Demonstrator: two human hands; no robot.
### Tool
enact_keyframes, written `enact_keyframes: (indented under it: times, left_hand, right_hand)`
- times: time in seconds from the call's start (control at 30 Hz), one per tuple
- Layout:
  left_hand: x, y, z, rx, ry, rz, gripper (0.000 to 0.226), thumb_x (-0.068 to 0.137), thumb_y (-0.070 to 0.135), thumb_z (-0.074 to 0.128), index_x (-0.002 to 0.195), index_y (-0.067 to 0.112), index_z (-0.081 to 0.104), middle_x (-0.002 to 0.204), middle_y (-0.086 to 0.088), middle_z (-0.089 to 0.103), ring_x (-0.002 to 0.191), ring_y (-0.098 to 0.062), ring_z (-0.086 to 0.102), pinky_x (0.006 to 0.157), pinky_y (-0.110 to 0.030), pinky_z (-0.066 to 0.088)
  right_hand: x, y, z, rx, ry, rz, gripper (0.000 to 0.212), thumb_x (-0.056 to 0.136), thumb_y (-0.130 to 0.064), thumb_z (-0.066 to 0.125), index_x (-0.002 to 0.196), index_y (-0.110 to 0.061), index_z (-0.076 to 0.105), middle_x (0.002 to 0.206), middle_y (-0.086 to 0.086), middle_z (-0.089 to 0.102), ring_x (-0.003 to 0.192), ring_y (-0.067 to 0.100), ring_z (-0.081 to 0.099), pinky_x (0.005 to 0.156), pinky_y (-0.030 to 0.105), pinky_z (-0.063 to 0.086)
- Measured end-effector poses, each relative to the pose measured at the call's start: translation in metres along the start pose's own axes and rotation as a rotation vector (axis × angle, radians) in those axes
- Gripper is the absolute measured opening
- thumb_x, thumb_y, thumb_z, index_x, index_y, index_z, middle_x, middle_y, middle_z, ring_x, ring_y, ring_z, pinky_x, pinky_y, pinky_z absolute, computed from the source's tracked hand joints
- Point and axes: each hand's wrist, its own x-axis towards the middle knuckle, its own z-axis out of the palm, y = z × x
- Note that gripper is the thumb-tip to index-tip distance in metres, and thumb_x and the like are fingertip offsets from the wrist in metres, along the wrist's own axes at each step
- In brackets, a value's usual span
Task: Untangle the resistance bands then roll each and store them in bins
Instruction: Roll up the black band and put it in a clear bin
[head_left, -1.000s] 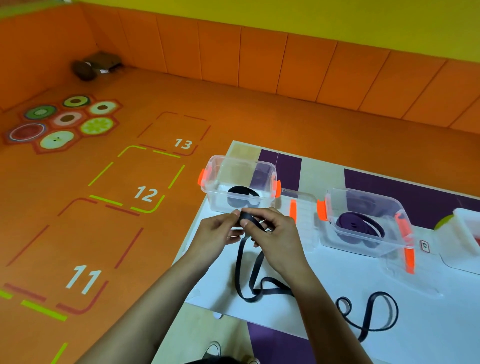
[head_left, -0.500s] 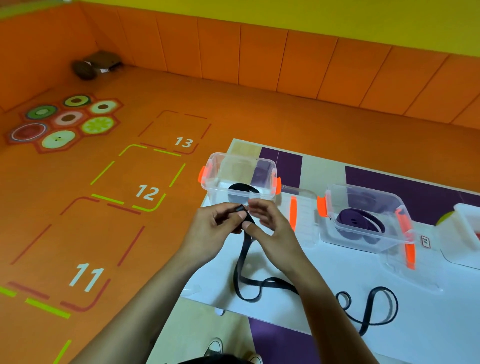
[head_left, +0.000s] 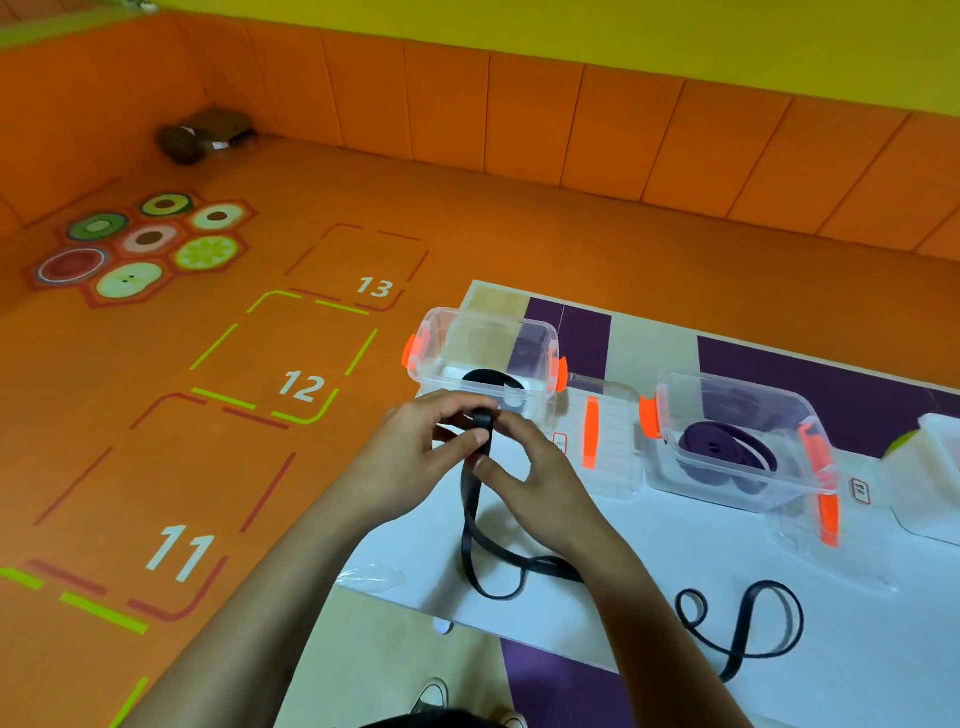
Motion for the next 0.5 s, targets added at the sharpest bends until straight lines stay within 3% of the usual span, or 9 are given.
enact_keyframes:
  times: [0.17, 0.3, 0.4, 0.5]
  left_hand:
    - [-0.0030, 0.0049, -0.0017, 0.095, 0.058, 0.059, 0.033, 0.095, 0.012, 0.070, 0.120, 0.034, 0.069, 0.109, 0.012, 0.072, 0.103, -0.003, 0.068, 0.085, -0.012, 0.051]
    - [-0.0050, 0.0069, -0.0012, 0.061, 0.124, 0.023, 0.026, 0.094, 0.013, 0.072, 0.116, 0.028, 0.073, 0.102, 0.014, 0.076, 0.095, -0.002, 0.072, 0.085, -0.014, 0.053]
    - [-0.0061, 0.0065, -0.0013, -0.008, 0.162, 0.004, 0.023, 0.093, 0.011, 0.073, 0.112, 0.023, 0.076, 0.099, 0.009, 0.078, 0.093, -0.004, 0.073, 0.086, -0.019, 0.055]
    - [-0.0061, 0.0052, -0.0002, -0.030, 0.226, 0.015, 0.021, 0.091, 0.009, 0.074, 0.106, 0.024, 0.078, 0.096, 0.013, 0.078, 0.091, -0.004, 0.074, 0.086, -0.023, 0.057]
  right_hand:
    - [0.0029, 0.0026, 0.0046, 0.023, 0.003, 0.023, 0.027, 0.101, -0.032, 0.061, 0.127, -0.039, 0.062, 0.124, -0.025, 0.066, 0.124, -0.007, 0.055, 0.106, 0.025, 0.042]
    - [0.0032, 0.0042, 0.0034, 0.072, 0.027, 0.020, 0.014, 0.101, -0.023, 0.060, 0.107, -0.028, 0.072, 0.108, -0.014, 0.074, 0.114, 0.002, 0.064, 0.107, 0.034, 0.047]
    - [0.0016, 0.0009, 0.0015, 0.122, 0.039, 0.031, 0.011, 0.100, -0.023, 0.062, 0.098, -0.025, 0.073, 0.091, -0.005, 0.075, 0.095, 0.010, 0.071, 0.096, 0.032, 0.053]
    - [-0.0006, -0.0044, 0.0004, 0.259, -0.009, 0.089, 0.012, 0.103, -0.024, 0.059, 0.100, -0.019, 0.070, 0.075, 0.004, 0.066, 0.069, 0.021, 0.068, 0.075, 0.031, 0.055]
